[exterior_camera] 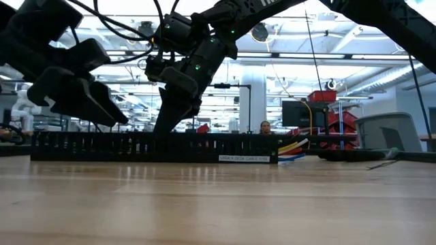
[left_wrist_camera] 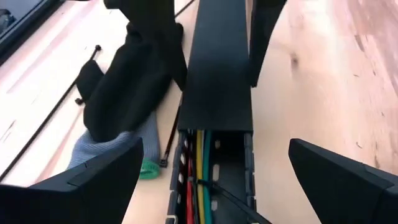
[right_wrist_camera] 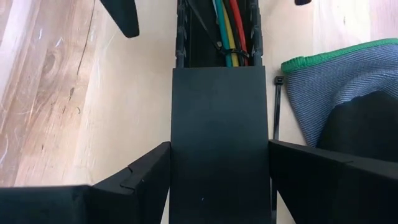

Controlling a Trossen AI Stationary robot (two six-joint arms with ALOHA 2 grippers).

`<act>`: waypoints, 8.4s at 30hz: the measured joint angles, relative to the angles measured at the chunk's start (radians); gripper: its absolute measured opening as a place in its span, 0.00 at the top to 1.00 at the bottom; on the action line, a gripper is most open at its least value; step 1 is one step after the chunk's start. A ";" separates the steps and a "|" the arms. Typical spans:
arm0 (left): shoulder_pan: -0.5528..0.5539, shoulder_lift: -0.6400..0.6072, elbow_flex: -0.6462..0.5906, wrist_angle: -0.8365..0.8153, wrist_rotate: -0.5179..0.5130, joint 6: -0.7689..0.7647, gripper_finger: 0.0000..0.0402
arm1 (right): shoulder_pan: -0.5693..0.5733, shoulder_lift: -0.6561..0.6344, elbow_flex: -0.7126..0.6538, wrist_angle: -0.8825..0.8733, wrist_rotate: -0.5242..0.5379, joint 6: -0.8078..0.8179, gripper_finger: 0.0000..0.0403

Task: Ziptie cables
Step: Close the cable duct

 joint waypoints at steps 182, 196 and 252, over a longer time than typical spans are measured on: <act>0.136 0.256 -0.112 0.424 0.132 0.038 0.37 | 0.001 0.005 -0.003 0.081 0.002 -0.022 0.40; 0.136 0.256 -0.111 0.398 0.164 0.038 0.30 | 0.002 0.005 -0.001 0.085 -0.005 -0.022 0.40; 0.016 0.256 -0.110 0.467 0.282 -0.307 0.06 | 0.018 -0.121 -0.273 0.017 -0.125 0.113 0.40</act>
